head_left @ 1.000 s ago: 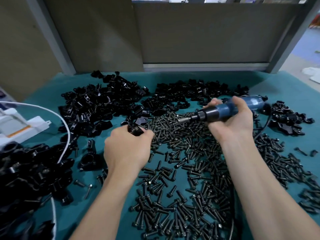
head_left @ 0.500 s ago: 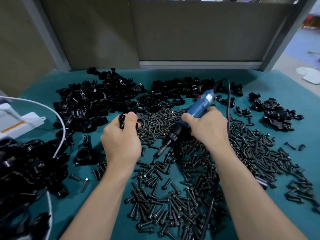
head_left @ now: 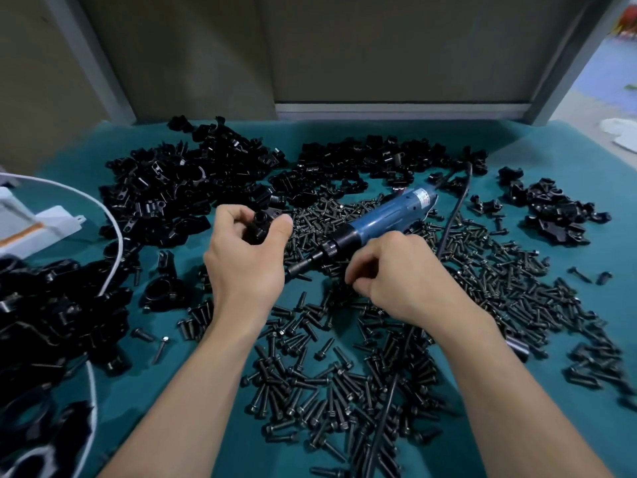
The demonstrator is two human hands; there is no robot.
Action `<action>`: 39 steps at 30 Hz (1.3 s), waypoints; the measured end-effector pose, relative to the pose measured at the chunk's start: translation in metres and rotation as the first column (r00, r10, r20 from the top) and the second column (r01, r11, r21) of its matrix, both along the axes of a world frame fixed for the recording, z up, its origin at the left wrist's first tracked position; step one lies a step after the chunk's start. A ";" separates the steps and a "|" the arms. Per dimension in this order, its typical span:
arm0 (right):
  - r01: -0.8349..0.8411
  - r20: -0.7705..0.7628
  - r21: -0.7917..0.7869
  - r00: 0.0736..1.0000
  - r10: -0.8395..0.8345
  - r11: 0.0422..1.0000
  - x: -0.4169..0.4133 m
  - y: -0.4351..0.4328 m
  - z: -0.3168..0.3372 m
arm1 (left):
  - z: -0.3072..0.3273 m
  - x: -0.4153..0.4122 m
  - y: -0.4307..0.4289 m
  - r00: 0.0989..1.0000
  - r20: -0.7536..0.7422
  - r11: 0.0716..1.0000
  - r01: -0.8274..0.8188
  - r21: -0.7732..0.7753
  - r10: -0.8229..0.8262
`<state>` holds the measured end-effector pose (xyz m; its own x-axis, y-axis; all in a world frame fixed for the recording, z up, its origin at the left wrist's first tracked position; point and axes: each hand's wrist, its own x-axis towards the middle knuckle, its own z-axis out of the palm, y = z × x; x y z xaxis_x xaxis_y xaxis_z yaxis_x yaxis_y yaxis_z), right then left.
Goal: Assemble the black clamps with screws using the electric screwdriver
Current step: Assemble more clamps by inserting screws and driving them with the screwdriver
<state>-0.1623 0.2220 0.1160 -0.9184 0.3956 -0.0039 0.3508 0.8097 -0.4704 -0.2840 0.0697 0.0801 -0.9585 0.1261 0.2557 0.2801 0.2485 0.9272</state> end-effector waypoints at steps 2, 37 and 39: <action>-0.048 0.019 -0.054 0.999 0.049 0.997 0.000 -0.007 0.004 | -0.003 -0.003 0.002 1.000 0.004 1.000 0.009 0.012 -0.009; -0.191 -0.162 -0.982 0.824 -0.543 0.003 0.004 0.002 -0.002 | 0.003 0.021 0.004 0.967 0.051 0.968 0.249 0.038 -0.251; -0.197 -0.175 -0.980 0.817 -0.549 0.020 0.003 0.002 -0.004 | 0.005 0.023 0.006 0.957 0.058 0.956 0.277 0.099 -0.283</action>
<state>-0.1598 0.2238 0.1124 -0.8305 0.5089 -0.2265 -0.1278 -0.5698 -0.8118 -0.2613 0.0755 0.0848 -0.9041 0.3717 0.2107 0.2592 0.0851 0.9621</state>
